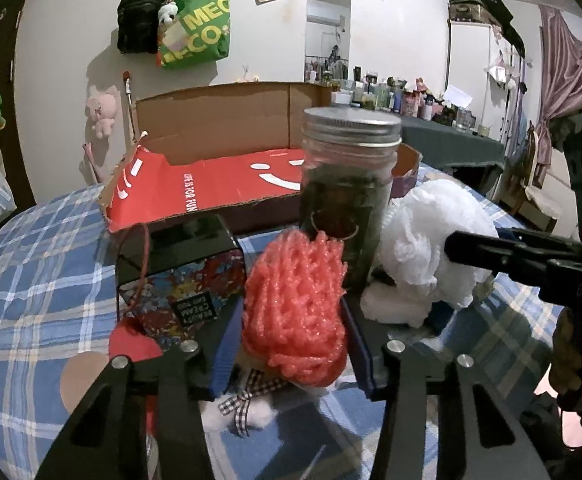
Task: Organize soft objects
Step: 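Grasp the coral-red mesh puff with the left tool while the right tool grasps the white bath puff, then carry both puffs into the red-lined box and lower them onto its floor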
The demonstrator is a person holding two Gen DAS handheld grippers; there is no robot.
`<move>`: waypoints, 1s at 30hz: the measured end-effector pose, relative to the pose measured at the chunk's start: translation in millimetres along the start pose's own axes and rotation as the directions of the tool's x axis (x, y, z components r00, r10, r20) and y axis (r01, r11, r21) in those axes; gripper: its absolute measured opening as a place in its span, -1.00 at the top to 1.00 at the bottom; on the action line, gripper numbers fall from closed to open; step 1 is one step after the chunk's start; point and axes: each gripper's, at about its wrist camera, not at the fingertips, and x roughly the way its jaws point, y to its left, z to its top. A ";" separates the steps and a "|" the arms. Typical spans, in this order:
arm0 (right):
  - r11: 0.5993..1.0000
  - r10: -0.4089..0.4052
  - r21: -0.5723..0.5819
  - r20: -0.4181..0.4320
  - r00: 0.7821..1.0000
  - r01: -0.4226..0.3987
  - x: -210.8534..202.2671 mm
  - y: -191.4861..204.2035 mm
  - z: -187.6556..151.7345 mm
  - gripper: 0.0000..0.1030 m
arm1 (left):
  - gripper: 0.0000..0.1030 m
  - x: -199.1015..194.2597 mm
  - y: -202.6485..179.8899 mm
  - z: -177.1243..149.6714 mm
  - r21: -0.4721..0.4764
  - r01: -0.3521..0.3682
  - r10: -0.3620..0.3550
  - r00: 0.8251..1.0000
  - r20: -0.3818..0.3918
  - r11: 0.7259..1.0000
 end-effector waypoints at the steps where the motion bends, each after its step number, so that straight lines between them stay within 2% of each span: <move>1: 1.000 0.004 0.005 0.010 1.000 -0.004 -3.5 0.0 -0.8 0.18 | 0.02 -1.8 0.6 0.2 -0.003 0.000 0.000 1.000 0.004 1.000; 18: 0.999 -0.038 -0.015 0.095 0.995 0.039 -34.7 6.1 1.0 0.23 | 0.03 -33.7 11.4 11.6 -0.030 0.004 -0.002 0.998 0.069 1.000; 25: 0.998 -0.036 -0.043 0.144 0.989 0.042 -54.9 13.6 19.2 0.23 | 0.03 -46.9 18.8 37.9 -0.013 -0.002 0.004 0.994 0.107 1.000; 30: 0.996 -0.033 -0.070 0.181 0.983 0.047 -63.8 19.1 44.0 0.24 | 0.03 -46.3 27.0 63.4 0.001 -0.001 0.001 0.994 0.105 1.000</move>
